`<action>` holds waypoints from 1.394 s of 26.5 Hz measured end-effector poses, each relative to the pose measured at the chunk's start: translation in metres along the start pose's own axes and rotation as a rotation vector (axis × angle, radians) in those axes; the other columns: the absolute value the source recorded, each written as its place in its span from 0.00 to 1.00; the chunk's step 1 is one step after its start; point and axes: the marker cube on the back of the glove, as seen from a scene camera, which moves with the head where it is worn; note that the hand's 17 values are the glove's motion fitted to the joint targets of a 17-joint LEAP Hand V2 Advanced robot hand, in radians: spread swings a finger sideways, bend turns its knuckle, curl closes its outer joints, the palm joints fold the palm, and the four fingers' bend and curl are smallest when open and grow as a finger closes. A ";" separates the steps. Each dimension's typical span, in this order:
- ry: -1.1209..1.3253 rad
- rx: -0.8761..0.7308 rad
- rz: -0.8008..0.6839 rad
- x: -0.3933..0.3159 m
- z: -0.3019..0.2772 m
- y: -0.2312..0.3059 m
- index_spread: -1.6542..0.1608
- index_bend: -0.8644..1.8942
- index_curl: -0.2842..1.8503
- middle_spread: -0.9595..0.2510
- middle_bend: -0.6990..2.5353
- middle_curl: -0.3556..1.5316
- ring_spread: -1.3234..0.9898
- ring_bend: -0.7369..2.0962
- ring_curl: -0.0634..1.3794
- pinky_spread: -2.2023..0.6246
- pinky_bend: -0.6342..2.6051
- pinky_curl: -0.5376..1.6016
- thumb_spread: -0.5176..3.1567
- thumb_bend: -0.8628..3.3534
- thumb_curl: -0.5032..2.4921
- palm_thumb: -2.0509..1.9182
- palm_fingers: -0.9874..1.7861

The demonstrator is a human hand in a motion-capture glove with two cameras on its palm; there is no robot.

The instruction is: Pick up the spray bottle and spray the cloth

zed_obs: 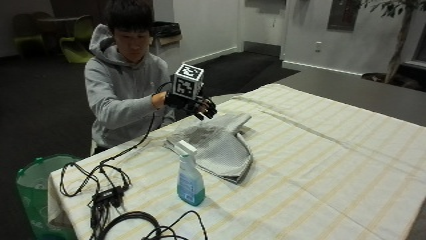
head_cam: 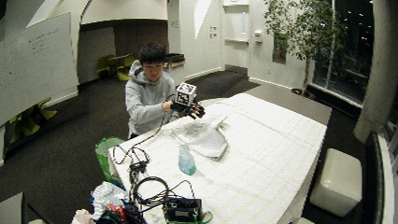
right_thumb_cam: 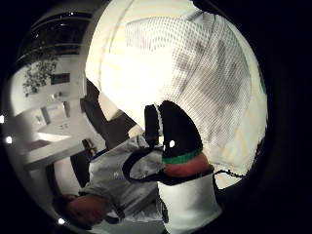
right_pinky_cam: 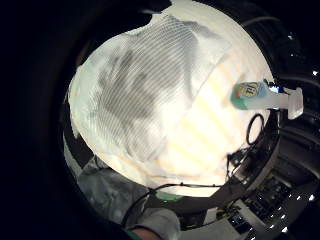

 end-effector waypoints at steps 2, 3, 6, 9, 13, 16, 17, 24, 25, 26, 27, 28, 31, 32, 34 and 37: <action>-0.001 0.006 -0.003 0.000 0.001 0.001 0.79 0.40 0.17 0.76 0.28 0.22 0.58 0.34 0.07 0.83 0.30 0.29 0.28 0.26 0.20 0.61 0.47; -0.002 0.014 -0.005 -0.001 0.002 0.001 0.78 0.40 0.18 0.76 0.28 0.23 0.58 0.34 0.08 0.83 0.30 0.30 0.30 0.26 0.20 0.62 0.47; 0.003 0.065 -0.019 -0.002 0.003 0.002 0.75 0.40 0.20 0.76 0.28 0.24 0.59 0.34 0.10 0.84 0.30 0.32 0.34 0.26 0.21 0.62 0.47; 0.025 0.135 -0.037 -0.004 0.002 0.005 0.73 0.39 0.21 0.75 0.29 0.26 0.58 0.35 0.12 0.85 0.30 0.32 0.37 0.26 0.22 0.63 0.50; 0.053 0.194 -0.054 -0.001 -0.003 0.007 0.73 0.38 0.23 0.75 0.29 0.28 0.58 0.36 0.14 0.86 0.29 0.33 0.40 0.26 0.23 0.63 0.52; 0.056 0.235 -0.071 -0.003 -0.005 0.011 0.72 0.38 0.23 0.74 0.29 0.29 0.58 0.36 0.15 0.86 0.29 0.34 0.42 0.25 0.23 0.64 0.52; 0.054 0.252 -0.080 -0.005 -0.005 0.013 0.72 0.38 0.24 0.74 0.29 0.29 0.58 0.36 0.15 0.86 0.29 0.34 0.42 0.25 0.24 0.64 0.52; 0.048 0.465 -0.107 0.001 -0.004 0.026 0.71 0.34 0.23 0.74 0.29 0.31 0.58 0.37 0.18 0.87 0.30 0.36 0.44 0.25 0.25 0.65 0.50; 0.046 0.503 -0.103 0.004 -0.003 0.029 0.71 0.33 0.23 0.74 0.28 0.31 0.58 0.37 0.18 0.87 0.30 0.37 0.44 0.25 0.25 0.65 0.49; 0.045 0.539 -0.097 0.008 -0.003 0.031 0.71 0.32 0.22 0.74 0.28 0.32 0.58 0.38 0.19 0.87 0.31 0.37 0.44 0.24 0.25 0.65 0.48; 0.044 0.571 -0.090 0.012 -0.003 0.033 0.71 0.31 0.22 0.74 0.28 0.32 0.58 0.39 0.20 0.87 0.32 0.38 0.44 0.24 0.26 0.65 0.46; 0.040 0.598 -0.082 0.017 -0.002 0.036 0.71 0.31 0.21 0.74 0.28 0.32 0.58 0.39 0.20 0.87 0.33 0.39 0.44 0.24 0.26 0.65 0.45; 0.021 0.652 -0.054 0.035 0.000 0.041 0.71 0.31 0.20 0.75 0.28 0.32 0.58 0.40 0.21 0.86 0.35 0.40 0.44 0.24 0.26 0.66 0.42; 0.017 0.669 -0.043 0.041 0.001 0.042 0.71 0.31 0.19 0.75 0.28 0.33 0.58 0.40 0.21 0.86 0.35 0.40 0.44 0.24 0.27 0.66 0.40; 0.011 0.713 -0.017 0.054 0.004 0.045 0.70 0.31 0.18 0.75 0.29 0.33 0.58 0.40 0.21 0.86 0.36 0.40 0.44 0.24 0.27 0.67 0.38; -0.012 0.796 0.035 0.074 0.006 0.049 0.70 0.32 0.18 0.75 0.29 0.34 0.58 0.40 0.22 0.86 0.37 0.41 0.44 0.23 0.27 0.67 0.36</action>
